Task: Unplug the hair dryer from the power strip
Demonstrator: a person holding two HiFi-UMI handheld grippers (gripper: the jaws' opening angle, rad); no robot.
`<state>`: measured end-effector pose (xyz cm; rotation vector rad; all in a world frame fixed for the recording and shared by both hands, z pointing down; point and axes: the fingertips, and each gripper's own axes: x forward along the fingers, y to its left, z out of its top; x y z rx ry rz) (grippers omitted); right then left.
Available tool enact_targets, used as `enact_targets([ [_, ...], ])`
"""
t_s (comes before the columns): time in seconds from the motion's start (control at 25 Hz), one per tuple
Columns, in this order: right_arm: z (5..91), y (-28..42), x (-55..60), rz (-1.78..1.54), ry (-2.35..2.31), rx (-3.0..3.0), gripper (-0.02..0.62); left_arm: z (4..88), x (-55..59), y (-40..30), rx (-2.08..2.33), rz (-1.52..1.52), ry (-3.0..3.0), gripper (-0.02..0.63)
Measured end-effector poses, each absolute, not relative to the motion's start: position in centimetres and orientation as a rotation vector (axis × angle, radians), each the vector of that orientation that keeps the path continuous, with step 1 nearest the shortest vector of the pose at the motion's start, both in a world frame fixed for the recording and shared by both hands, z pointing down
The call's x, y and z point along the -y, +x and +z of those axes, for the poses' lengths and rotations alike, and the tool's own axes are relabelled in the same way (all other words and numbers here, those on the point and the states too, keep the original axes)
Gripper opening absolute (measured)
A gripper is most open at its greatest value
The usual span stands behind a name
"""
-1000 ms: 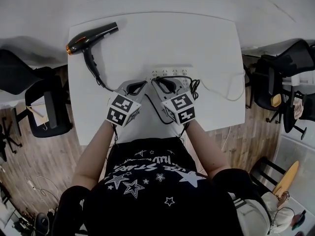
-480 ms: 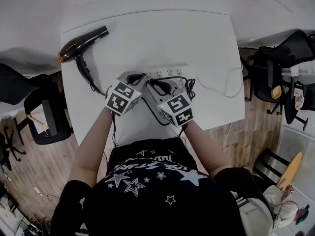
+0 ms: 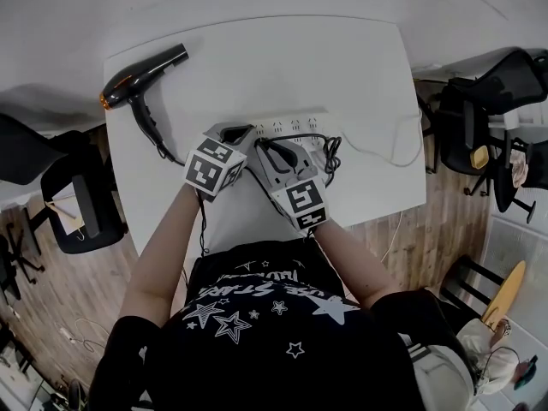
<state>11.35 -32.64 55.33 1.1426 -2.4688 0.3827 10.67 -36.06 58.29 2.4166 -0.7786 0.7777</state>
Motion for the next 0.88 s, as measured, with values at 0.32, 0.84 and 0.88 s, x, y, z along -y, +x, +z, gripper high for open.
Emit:
enact_targets([
  [0.32, 56.1, 12.2, 33.4, 1.077, 1.133, 2.493, 0.084, 58.3, 35.8, 10.8, 0.732, 0.834, 2.479, 0.006],
  [0.84, 55.2, 11.0, 31.6, 0.197, 0.905, 2.435, 0.049, 58.4, 35.8, 10.8, 0.794, 0.894, 2.457, 0.006],
  [0.88, 55.2, 11.1, 31.6, 0.225, 0.886, 2.445, 0.049, 58.4, 35.8, 10.8, 0.793, 0.900, 2.456, 0.006],
])
